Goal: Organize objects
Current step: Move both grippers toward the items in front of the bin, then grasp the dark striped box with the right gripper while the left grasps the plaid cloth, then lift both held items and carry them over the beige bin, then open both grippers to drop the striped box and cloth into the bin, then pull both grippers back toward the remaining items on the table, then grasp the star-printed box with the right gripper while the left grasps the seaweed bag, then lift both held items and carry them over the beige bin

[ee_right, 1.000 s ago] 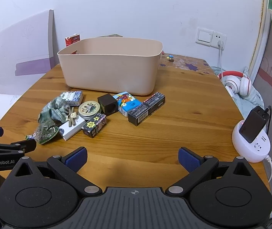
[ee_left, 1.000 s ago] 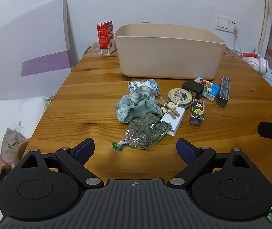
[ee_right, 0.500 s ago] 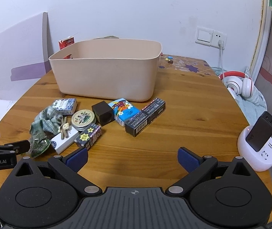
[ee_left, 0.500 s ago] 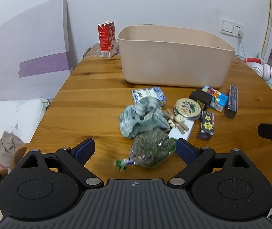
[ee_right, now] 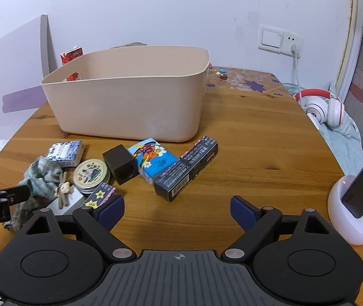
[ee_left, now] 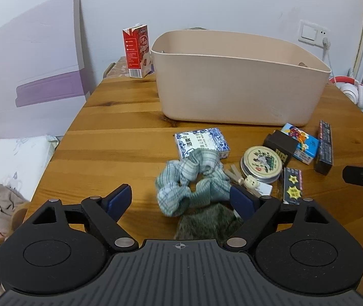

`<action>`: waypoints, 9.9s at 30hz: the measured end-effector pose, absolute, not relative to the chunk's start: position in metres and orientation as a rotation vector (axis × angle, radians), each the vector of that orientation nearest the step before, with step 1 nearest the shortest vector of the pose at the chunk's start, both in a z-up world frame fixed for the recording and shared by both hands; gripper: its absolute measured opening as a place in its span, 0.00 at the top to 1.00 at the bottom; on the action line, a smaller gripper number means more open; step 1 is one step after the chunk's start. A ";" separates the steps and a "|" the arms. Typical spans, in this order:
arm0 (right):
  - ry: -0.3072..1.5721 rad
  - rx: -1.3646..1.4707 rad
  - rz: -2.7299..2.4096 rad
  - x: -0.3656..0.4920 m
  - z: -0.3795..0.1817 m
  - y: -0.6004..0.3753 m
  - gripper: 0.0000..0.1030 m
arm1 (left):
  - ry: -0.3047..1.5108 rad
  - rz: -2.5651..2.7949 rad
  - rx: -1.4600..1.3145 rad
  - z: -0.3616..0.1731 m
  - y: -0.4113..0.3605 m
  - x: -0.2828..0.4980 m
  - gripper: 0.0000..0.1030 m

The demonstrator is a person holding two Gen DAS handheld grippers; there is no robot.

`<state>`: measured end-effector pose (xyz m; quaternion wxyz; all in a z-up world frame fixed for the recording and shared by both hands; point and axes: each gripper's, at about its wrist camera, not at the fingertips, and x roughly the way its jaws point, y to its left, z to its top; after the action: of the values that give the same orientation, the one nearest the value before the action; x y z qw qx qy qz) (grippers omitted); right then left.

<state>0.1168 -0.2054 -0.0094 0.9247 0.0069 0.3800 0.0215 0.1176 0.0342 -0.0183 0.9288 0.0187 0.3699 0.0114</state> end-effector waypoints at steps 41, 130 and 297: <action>0.799 0.053 -0.008 0.154 -0.042 -0.215 0.79 | 0.796 0.040 -0.053 -0.036 0.053 0.145 0.97; 0.675 -0.039 0.108 0.276 0.039 -0.191 0.79 | 0.738 -0.067 0.111 0.009 -0.012 0.342 0.98; 0.562 -0.080 0.169 0.258 0.076 -0.211 0.79 | 0.672 -0.159 0.103 0.046 -0.027 0.299 0.59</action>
<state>0.2580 -0.2108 0.0758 0.9564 -0.0395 0.2771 0.0833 0.2993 -0.0274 0.0464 0.9396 0.0506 0.3293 -0.0781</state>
